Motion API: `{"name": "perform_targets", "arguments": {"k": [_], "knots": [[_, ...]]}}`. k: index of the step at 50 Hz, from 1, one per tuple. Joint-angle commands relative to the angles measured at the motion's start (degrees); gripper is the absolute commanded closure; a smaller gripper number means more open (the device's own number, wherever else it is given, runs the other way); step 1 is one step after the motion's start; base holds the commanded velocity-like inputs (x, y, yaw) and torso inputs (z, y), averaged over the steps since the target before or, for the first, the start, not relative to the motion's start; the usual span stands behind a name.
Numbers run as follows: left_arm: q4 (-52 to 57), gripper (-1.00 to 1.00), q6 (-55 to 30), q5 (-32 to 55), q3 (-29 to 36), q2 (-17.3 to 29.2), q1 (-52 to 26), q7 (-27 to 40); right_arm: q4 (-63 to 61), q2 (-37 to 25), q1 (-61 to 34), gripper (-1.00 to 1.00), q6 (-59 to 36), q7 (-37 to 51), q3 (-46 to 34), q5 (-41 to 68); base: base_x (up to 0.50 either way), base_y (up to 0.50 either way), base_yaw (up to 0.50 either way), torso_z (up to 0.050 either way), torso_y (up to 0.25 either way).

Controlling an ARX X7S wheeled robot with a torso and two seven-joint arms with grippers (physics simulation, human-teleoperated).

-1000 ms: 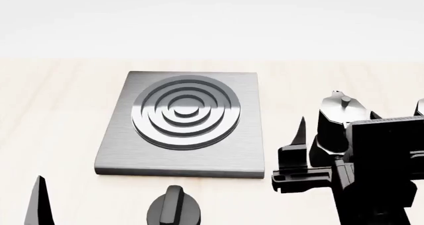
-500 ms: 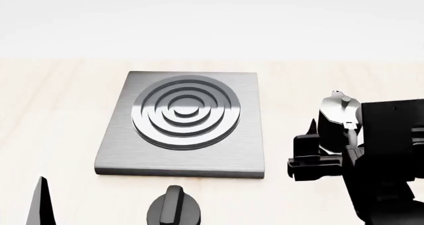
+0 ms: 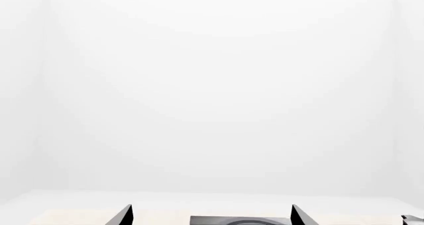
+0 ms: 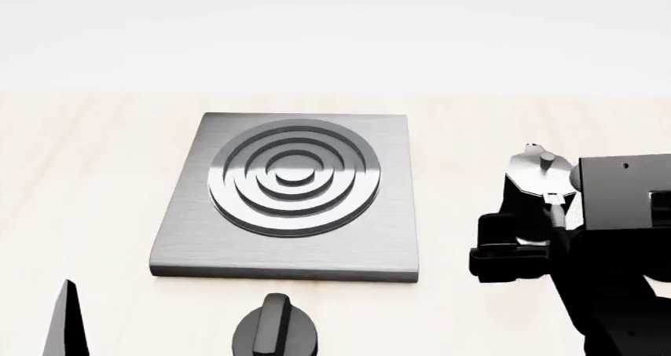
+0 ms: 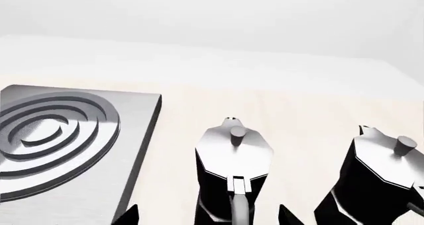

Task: Put both moka pots on the stove.

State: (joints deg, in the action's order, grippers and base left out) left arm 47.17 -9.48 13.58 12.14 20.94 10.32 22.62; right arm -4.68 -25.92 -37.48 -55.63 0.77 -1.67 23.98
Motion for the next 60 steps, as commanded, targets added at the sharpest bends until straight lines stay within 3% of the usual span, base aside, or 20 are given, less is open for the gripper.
{"name": "perform_targets", "arguments": {"k": [1,60], "knots": [[-0.24,-1.0,0.28,0.04,0.25,0.23,-0.02,0.23,5.29,-0.36,-0.24,-1.0,2.52,-1.12,-0.49,-0.83,0.0,0.0,0.0,0.0,0.0],[-1.05,-1.0,1.0,0.76,1.07,1.25,-0.5,1.41,28.74,2.34,-6.74,-1.0,14.57,-4.19,-4.37,-5.11,0.0,0.0,0.0,0.0,0.0]]}}
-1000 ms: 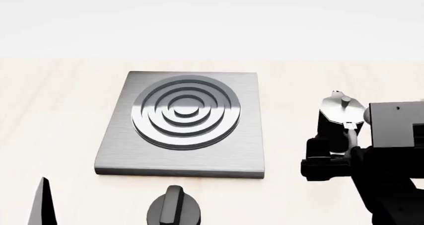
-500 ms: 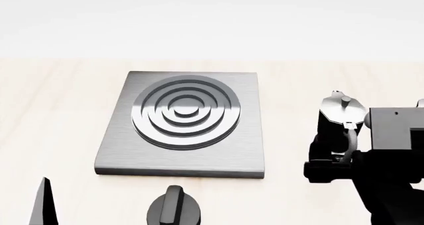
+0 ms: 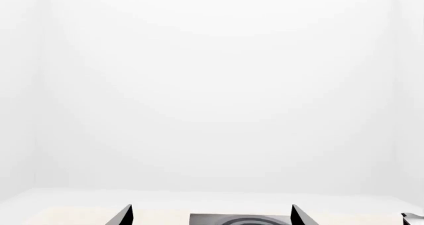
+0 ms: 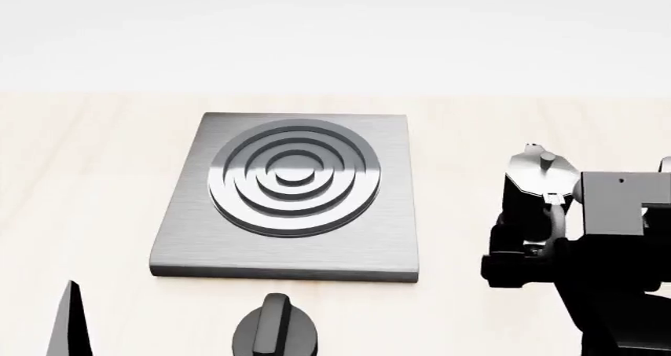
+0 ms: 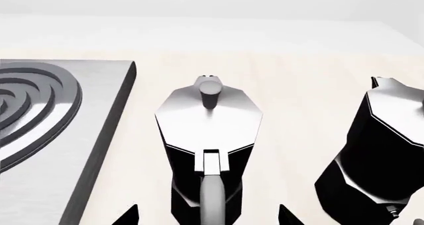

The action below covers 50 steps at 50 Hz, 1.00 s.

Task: Put both moka pots on the stove.

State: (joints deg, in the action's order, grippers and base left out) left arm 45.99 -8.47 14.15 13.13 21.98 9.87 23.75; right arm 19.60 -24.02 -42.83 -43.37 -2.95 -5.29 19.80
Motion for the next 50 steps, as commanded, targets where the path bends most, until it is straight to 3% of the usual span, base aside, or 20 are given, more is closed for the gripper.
{"name": "perform_targets", "arguments": {"k": [1,27,28,50], "knots": [[-0.03,-1.0,0.03,0.13,0.11,0.21,-0.07,0.28,4.53,0.45,-1.5,-1.0,2.28,-0.51,-0.82,-0.95,0.0,0.0,0.0,0.0,0.0],[-0.36,-1.0,0.5,0.41,0.3,0.64,-0.14,0.74,8.04,1.23,-2.45,-1.0,4.66,-0.66,-2.27,-2.03,0.0,0.0,0.0,0.0,0.0],[-0.4,-1.0,0.53,0.44,0.31,0.65,-0.14,0.74,8.15,1.24,-2.38,1.0,4.84,-0.67,-2.28,-2.05,0.0,0.0,0.0,0.0,0.0],[-0.64,-1.0,0.74,0.5,0.6,0.96,-0.26,1.09,3.4,0.85,-2.01,1.0,3.14,0.31,-2.84,-1.98,0.0,0.0,0.0,0.0,0.0]]}}
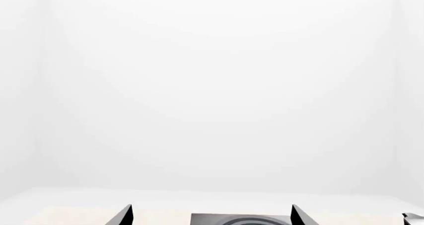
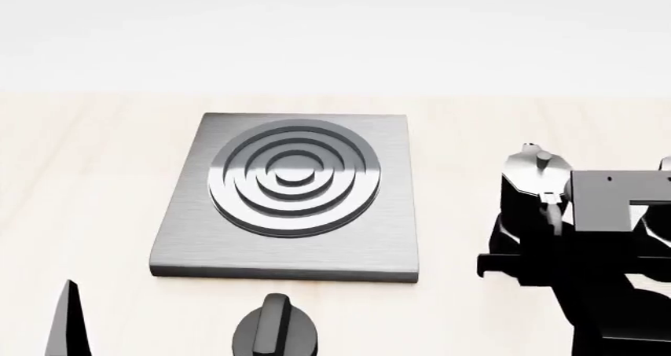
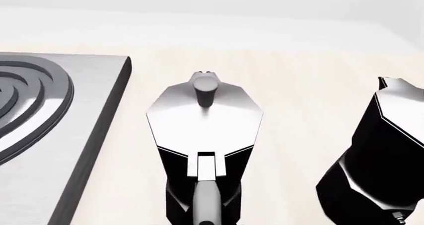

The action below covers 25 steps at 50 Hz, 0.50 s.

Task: Put both moka pots on the stove.

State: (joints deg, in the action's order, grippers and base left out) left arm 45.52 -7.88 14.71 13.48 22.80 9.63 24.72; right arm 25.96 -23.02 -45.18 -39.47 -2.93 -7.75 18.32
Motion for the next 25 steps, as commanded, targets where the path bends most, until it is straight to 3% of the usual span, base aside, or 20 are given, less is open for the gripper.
{"name": "perform_targets", "arguments": {"k": [1,25], "knots": [[-0.11,-1.0,0.12,0.05,0.2,0.18,-0.01,0.14,-3.49,-0.15,0.5,1.0,-0.82,-0.01,-0.21,-0.12,0.0,0.0,0.0,0.0,0.0],[-0.27,-1.0,-0.27,0.42,0.46,0.63,-0.38,0.5,-21.85,0.07,-0.61,1.0,-3.3,3.46,-0.95,0.21,0.0,0.0,0.0,0.0,0.0]]}}
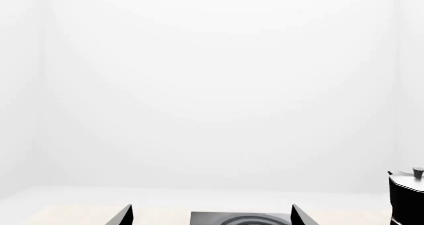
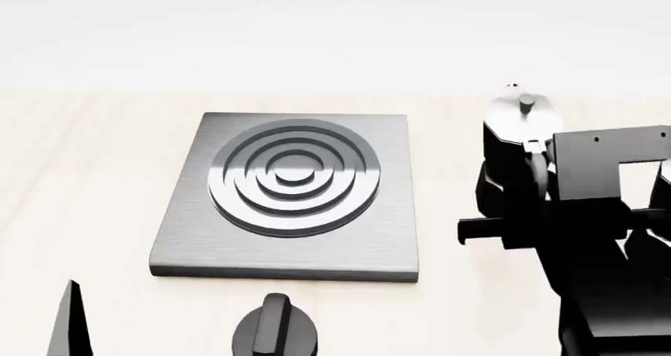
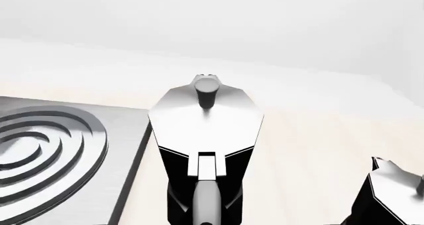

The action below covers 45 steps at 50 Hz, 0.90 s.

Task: Put both moka pots on the stove.

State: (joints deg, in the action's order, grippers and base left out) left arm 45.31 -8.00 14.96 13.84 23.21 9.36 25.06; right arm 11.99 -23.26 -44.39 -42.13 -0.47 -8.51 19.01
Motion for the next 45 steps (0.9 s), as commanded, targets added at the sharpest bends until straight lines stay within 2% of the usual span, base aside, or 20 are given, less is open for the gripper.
{"name": "perform_targets", "arguments": {"k": [1,12,28,45], "knots": [[-0.01,-1.0,-0.15,0.25,0.04,0.25,-0.08,0.18,-9.25,0.49,-1.76,1.0,-1.55,1.08,-0.47,-0.23,0.0,0.0,0.0,0.0,0.0],[-0.1,-1.0,-0.34,0.44,0.22,0.56,-0.16,0.22,-9.52,3.16,-6.58,1.0,-3.02,0.32,-3.85,-0.26,0.0,0.0,0.0,0.0,0.001],[-0.18,-1.0,-0.45,0.79,0.4,0.84,-0.41,0.33,6.02,10.48,-14.3,1.0,3.83,-2.47,-10.49,-3.16,0.0,0.0,0.0,0.0,0.001],[-0.6,-1.0,0.09,0.92,0.39,1.12,-0.48,0.46,16.24,16.79,-17.88,1.0,10.76,-3.95,-11.19,-2.05,0.0,0.0,0.0,0.0,0.001]]}}
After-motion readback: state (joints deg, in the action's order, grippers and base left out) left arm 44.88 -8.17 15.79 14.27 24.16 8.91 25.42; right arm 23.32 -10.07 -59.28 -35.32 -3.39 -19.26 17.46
